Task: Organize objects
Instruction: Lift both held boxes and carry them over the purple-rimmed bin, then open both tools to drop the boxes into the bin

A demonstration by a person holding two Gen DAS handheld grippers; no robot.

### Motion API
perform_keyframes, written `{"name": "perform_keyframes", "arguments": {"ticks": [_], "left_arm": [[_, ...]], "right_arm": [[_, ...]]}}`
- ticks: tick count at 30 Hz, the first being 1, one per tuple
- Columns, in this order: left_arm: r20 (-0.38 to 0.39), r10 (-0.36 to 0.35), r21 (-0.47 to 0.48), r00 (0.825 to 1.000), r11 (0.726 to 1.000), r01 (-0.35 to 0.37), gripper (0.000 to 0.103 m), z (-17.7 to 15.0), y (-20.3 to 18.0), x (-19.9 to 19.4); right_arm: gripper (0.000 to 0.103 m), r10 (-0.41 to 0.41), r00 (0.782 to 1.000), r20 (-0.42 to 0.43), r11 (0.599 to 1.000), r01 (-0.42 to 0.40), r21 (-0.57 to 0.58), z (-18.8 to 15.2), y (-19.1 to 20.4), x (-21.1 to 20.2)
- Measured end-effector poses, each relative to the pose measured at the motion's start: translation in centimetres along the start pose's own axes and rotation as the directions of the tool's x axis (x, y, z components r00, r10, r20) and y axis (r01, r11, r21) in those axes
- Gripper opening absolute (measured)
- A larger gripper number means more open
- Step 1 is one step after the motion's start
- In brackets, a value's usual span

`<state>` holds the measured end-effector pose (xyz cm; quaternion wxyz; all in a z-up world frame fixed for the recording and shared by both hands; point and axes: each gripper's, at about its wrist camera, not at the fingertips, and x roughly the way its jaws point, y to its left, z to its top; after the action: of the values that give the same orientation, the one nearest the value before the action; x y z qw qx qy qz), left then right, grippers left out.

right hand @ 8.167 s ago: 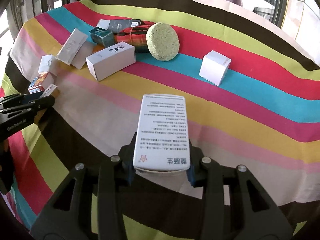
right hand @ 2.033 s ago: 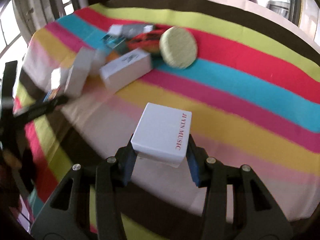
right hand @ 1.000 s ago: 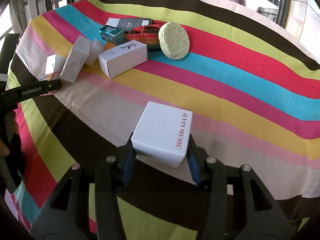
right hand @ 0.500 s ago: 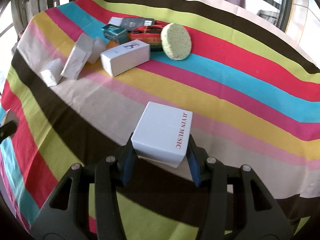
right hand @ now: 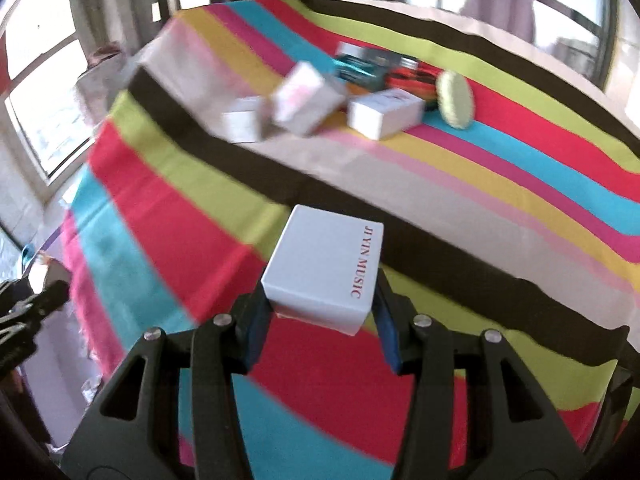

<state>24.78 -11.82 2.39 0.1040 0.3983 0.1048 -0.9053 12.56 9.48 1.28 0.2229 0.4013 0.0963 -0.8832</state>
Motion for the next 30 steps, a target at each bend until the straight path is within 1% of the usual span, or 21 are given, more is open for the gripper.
{"name": "perform_keyframes", "arguments": {"ticks": [9, 16, 24, 28, 30], "left_arm": [[0.014, 0.029, -0.032, 0.999, 0.999, -0.029, 0.059, -2.2, 3.8, -2.2], [0.025, 0.066, -0.058, 0.998, 0.996, -0.064, 0.059, -4.1, 6.9, -3.9], [0.026, 0.097, -0.123, 0.995, 0.988, -0.093, 0.059, -6.3, 10.8, -5.5], [0.025, 0.118, -0.160, 0.993, 0.981, -0.112, 0.059, -7.5, 12.7, -6.0], [0.018, 0.132, -0.186, 0.991, 0.974, -0.127, 0.059, -8.2, 13.9, -6.3]], "right_arm": [[0.051, 0.095, 0.995, 0.013, 0.987, -0.093, -0.128, -0.9, 7.7, -2.2], [0.051, 0.132, 0.991, 0.021, 0.967, -0.124, -0.224, -1.6, 12.6, -3.8], [0.051, 0.172, 0.985, 0.023, 0.928, -0.154, -0.338, -3.3, 17.5, -6.1], [0.051, 0.197, 0.980, 0.008, 0.901, -0.178, -0.396, -4.3, 19.8, -6.8], [0.051, 0.221, 0.975, -0.009, 0.881, -0.203, -0.427, -5.0, 21.0, -6.9]]}}
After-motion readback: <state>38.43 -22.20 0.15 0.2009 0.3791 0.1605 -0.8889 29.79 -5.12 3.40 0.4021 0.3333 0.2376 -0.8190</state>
